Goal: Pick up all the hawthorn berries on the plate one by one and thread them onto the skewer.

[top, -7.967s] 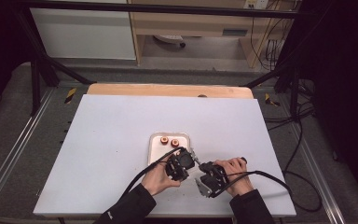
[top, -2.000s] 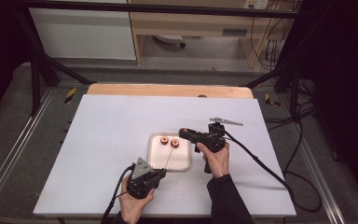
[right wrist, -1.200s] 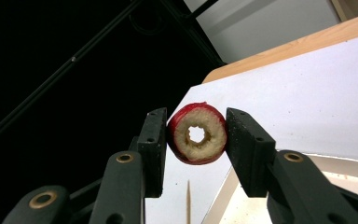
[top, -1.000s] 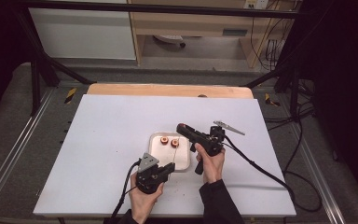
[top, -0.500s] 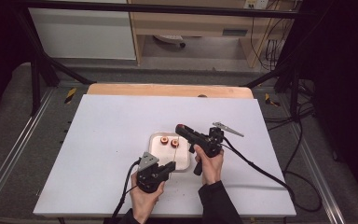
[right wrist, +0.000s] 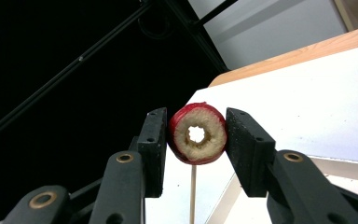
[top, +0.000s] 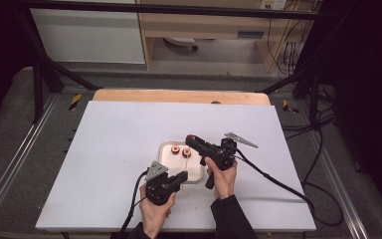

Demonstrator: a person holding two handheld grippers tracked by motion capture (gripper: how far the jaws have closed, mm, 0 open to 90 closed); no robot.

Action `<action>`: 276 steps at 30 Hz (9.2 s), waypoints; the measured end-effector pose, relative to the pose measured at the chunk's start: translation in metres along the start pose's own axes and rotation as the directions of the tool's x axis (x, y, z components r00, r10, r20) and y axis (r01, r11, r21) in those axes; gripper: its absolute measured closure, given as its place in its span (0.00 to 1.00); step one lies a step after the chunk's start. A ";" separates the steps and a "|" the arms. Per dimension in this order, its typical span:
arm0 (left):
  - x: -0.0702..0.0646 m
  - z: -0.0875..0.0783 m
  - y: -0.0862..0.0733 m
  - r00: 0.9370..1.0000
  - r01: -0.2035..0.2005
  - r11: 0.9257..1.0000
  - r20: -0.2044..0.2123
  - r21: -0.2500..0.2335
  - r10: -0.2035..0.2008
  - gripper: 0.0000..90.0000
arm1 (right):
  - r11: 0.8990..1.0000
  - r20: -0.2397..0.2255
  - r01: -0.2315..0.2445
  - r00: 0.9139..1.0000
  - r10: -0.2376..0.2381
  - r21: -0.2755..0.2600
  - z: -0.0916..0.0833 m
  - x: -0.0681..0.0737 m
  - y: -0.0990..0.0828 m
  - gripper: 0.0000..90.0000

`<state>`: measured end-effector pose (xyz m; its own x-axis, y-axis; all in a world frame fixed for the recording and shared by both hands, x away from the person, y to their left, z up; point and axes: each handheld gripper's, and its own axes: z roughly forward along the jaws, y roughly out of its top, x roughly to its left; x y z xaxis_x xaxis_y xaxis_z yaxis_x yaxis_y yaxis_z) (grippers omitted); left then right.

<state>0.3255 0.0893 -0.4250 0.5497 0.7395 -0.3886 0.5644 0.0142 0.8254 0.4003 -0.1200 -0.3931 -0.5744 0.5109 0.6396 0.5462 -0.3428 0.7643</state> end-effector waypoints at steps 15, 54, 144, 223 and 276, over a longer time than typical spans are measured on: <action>0.002 0.000 0.007 1.000 -0.001 1.000 -0.028 -0.016 0.001 0.98 | 0.998 -0.001 0.031 1.000 -0.031 0.049 0.000 0.004 -0.017 0.67; 0.032 -0.023 0.000 0.973 -0.203 0.976 -0.098 0.080 0.211 0.98 | 0.863 0.093 0.330 0.916 -0.391 0.382 -0.016 -0.009 -0.001 0.15; 0.062 -0.049 -0.015 0.973 -0.210 0.965 -0.066 0.159 0.223 0.98 | 0.228 -0.226 0.450 0.749 -0.623 0.863 0.117 -0.038 0.016 0.67; -0.005 -0.018 0.005 0.998 -0.027 0.999 0.049 0.047 0.025 0.98 | 1.000 -0.023 -0.018 1.000 0.018 0.015 -0.002 0.002 0.018 0.68; -0.003 -0.010 0.007 0.993 0.092 0.994 0.067 0.054 -0.096 0.98 | 0.975 -0.016 0.217 0.976 -0.216 0.048 -0.003 0.002 0.005 0.68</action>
<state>0.3219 0.0940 -0.4143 0.5332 0.6879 -0.4925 0.6453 0.0459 0.7626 0.4001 -0.1234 -0.3879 -0.6888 0.5599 0.4605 0.4375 -0.1856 0.8799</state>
